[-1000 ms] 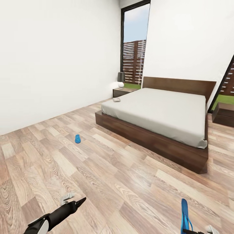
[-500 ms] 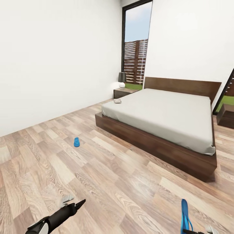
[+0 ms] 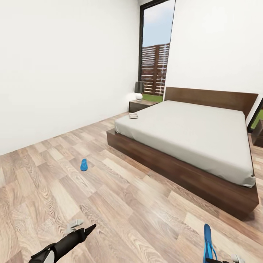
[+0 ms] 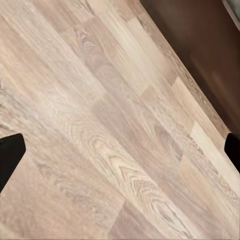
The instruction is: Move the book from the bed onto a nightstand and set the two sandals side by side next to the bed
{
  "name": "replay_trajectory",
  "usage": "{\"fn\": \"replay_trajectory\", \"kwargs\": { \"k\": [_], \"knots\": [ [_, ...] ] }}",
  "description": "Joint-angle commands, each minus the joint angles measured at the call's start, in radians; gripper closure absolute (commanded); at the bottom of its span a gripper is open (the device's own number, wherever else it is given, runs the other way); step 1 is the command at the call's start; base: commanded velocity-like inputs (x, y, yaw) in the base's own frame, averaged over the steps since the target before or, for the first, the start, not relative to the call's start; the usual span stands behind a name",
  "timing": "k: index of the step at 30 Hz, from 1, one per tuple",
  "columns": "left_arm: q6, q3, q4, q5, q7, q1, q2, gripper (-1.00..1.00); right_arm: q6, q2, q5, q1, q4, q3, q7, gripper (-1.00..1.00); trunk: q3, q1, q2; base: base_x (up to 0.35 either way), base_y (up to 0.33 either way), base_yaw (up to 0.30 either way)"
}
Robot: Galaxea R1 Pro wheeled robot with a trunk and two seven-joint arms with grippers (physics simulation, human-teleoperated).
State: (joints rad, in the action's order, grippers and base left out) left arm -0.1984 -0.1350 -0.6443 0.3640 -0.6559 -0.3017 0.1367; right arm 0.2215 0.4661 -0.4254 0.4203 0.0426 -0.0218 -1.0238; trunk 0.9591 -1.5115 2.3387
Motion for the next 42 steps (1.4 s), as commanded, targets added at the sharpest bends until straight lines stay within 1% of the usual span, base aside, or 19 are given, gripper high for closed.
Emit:
{"fn": "replay_trajectory", "kwargs": {
  "k": [1,6,19,30,42],
  "knots": [
    [-0.010,-0.002,0.000,0.009,-0.004,-0.001,0.000,-1.00,0.012,0.000,-0.004,0.000,0.001,-0.004,-0.001,1.00,0.001,0.000,0.000,0.313,-0.101,0.233],
    [-0.010,-0.002,0.000,0.009,-0.004,0.000,0.000,-1.00,0.012,0.000,-0.004,0.000,0.001,-0.004,-0.001,1.00,0.001,0.000,0.000,0.313,-0.103,0.188],
    [-0.010,-0.002,0.000,0.009,-0.004,0.000,0.000,-1.00,0.012,0.000,-0.004,0.000,0.001,-0.004,-0.001,1.00,0.001,0.000,0.000,0.313,-0.105,0.031],
    [-0.010,-0.002,0.000,0.009,-0.004,-0.001,0.000,-1.00,0.012,0.000,-0.004,0.000,0.001,-0.004,-0.001,1.00,0.001,0.000,0.000,0.313,-0.105,0.222],
    [-0.010,-0.002,0.001,0.009,-0.004,0.000,0.000,-1.00,0.012,0.000,-0.004,0.000,0.001,-0.004,-0.001,1.00,0.001,0.000,0.000,0.313,-0.103,0.026]
  ]
}}
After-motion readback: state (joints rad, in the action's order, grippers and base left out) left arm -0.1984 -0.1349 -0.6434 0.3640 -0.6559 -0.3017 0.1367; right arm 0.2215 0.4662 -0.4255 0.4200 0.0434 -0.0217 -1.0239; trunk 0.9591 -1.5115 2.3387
